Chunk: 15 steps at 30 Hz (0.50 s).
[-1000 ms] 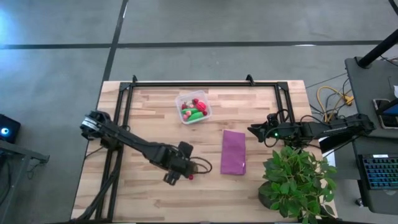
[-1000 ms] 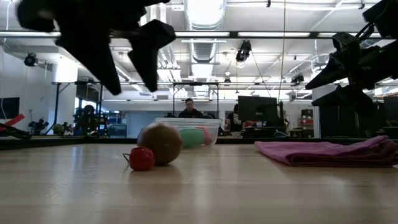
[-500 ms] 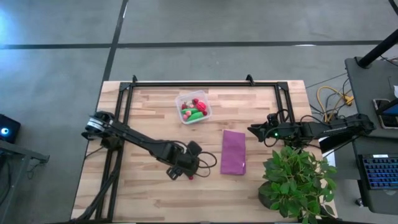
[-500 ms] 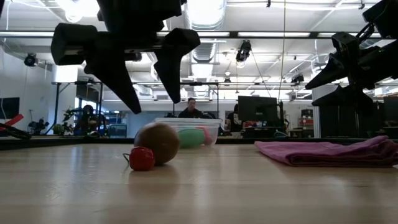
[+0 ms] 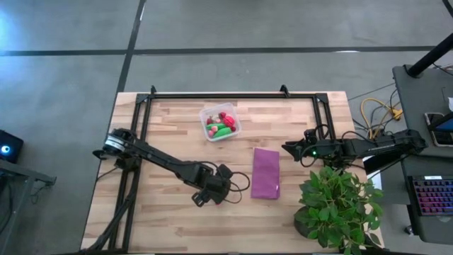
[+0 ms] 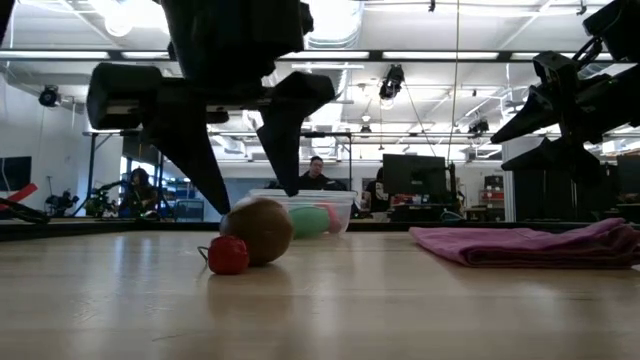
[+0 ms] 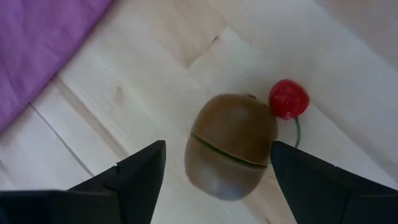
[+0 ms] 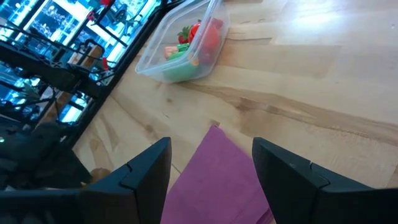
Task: Pick and placing Produce into tupperware
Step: Put the brown kiwi into the white bin
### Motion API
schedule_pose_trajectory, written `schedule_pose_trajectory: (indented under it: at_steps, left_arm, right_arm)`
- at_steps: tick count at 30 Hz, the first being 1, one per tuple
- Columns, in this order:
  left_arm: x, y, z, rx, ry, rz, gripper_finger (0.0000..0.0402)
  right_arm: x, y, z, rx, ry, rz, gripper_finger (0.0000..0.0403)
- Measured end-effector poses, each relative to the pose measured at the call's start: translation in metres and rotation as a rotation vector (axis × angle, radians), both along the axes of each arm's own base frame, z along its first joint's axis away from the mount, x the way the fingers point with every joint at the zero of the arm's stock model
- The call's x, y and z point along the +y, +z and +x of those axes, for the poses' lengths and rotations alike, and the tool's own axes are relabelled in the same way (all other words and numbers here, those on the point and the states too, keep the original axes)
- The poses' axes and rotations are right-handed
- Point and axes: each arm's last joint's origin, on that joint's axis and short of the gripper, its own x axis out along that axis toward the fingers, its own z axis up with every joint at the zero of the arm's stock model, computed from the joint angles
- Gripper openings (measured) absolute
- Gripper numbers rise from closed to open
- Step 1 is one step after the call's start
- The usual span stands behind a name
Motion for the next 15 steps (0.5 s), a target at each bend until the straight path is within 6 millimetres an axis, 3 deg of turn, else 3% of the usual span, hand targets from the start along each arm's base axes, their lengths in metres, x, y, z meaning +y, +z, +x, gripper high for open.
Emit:
schedule_pose_trajectory:
  at_steps: [9,15]
  left_arm:
    - [0.000,-0.005,-0.001,0.006,-0.008,-0.015,0.0274]
    - [0.007,-0.021,-0.008,0.049,0.013,-0.010,0.0274]
  right_arm:
    - [0.000,0.000,0.000,-0.008,-0.006,0.023,0.0216]
    - [0.000,0.000,0.000,-0.008,-0.006,0.023,0.0216]
